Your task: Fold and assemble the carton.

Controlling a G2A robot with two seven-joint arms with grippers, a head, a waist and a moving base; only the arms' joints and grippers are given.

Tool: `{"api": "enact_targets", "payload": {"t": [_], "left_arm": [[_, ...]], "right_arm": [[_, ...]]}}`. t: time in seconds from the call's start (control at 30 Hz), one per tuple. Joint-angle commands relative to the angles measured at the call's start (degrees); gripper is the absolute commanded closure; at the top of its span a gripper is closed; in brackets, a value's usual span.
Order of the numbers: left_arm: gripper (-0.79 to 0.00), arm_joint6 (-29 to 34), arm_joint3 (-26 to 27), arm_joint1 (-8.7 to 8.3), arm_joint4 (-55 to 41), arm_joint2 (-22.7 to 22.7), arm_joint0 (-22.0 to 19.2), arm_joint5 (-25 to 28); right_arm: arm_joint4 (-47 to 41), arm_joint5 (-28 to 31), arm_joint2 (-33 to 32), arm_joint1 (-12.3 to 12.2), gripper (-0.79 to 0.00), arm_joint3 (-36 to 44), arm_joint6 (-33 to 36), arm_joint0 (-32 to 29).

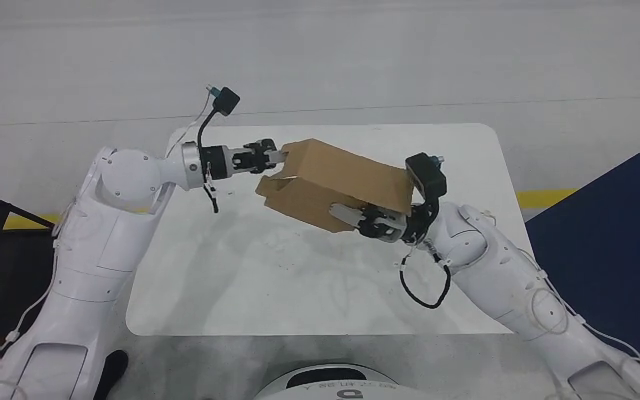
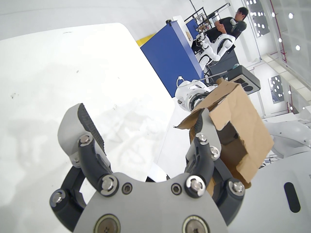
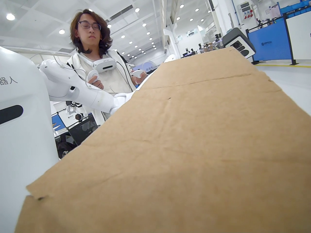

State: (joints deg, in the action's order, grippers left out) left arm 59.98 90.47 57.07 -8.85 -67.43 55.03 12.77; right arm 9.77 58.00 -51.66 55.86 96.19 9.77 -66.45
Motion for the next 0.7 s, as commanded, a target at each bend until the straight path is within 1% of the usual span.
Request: {"api": "enact_targets", "payload": {"t": [0.0,0.23,0.33,0.43,0.53,0.67], "left_arm": [[-0.785,0.32,-0.92,0.14,-1.57,0.39,-0.36,0.06],[-0.785,0.26,-3.12,0.13,-2.0,0.04,-0.91,1.27],[-0.785,-0.29,-2.99,-0.18,-1.09,-1.37,-0.56,1.85],[-0.785,-1.98,-2.61,-0.65,0.87,-3.72,-0.05,1.75],[-0.785,-3.22,-0.82,-1.09,2.15,-6.03,0.51,1.76],[-0.785,-2.14,4.38,-1.64,3.2,-8.04,1.89,2.27]], "right_arm": [[-0.39,0.0,0.41,-0.1,0.0,0.02,0.13,0.35],[-1.35,0.0,0.75,-0.32,0.0,-1.11,-1.3,0.87],[-1.39,0.0,0.62,-0.36,0.0,-1.91,-2.23,0.93],[-1.25,0.0,0.65,-0.38,0.0,-2.41,-2.85,1.0],[-1.1,0.0,0.84,-0.39,0.0,-2.69,-3.22,1.13],[-0.99,0.0,1.31,-0.37,0.0,-2.98,-3.47,1.41]]}}
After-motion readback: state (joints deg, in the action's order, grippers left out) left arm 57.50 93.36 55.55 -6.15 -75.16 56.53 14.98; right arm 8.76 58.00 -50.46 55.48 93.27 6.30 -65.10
